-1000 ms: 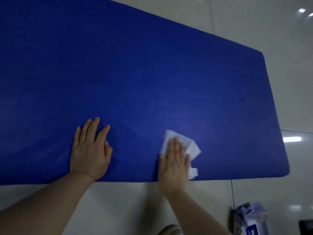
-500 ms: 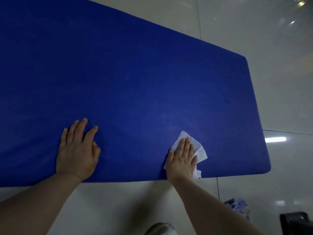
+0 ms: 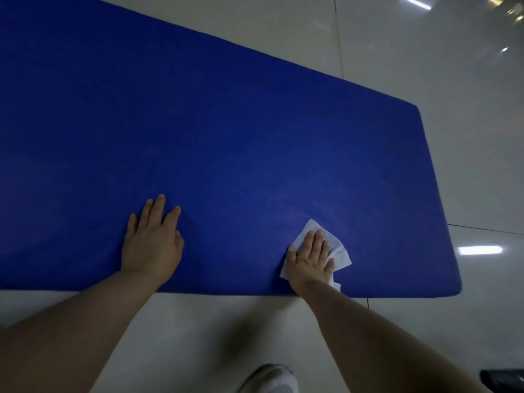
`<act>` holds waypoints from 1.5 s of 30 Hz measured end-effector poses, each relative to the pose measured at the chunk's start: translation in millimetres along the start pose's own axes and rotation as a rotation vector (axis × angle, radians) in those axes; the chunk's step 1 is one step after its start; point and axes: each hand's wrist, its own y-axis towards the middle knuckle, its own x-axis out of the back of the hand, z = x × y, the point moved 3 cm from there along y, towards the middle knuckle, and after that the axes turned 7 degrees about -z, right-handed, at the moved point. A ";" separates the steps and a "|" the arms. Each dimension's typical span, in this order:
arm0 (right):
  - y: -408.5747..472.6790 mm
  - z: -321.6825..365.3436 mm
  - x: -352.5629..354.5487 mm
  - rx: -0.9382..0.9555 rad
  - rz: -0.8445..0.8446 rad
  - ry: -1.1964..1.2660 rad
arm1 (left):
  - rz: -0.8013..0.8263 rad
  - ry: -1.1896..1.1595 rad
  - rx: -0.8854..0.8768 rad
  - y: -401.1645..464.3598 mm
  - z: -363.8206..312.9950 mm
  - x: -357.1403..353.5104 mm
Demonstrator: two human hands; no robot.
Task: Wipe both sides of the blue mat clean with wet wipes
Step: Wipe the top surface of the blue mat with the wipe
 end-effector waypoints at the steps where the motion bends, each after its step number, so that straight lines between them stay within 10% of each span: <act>1: 0.1 0.0 1.6 -0.001 0.021 0.008 | 0.031 0.013 0.027 -0.5 -2.8 3.0; 16: -8.6 -0.6 27.0 0.054 0.192 0.045 | 0.257 0.136 0.009 -39.9 -18.3 87.5; 23: -0.7 -2.5 15.7 0.069 0.140 0.038 | 0.318 0.009 0.051 -4.2 -51.9 16.8; 33: 3.2 -2.7 4.0 0.076 0.034 -0.017 | -0.105 -0.126 0.064 -5.0 -84.6 -23.9; 45: 0.9 -9.9 -16.4 0.149 -0.326 0.032 | -0.141 -0.031 0.064 31.4 -120.0 -47.1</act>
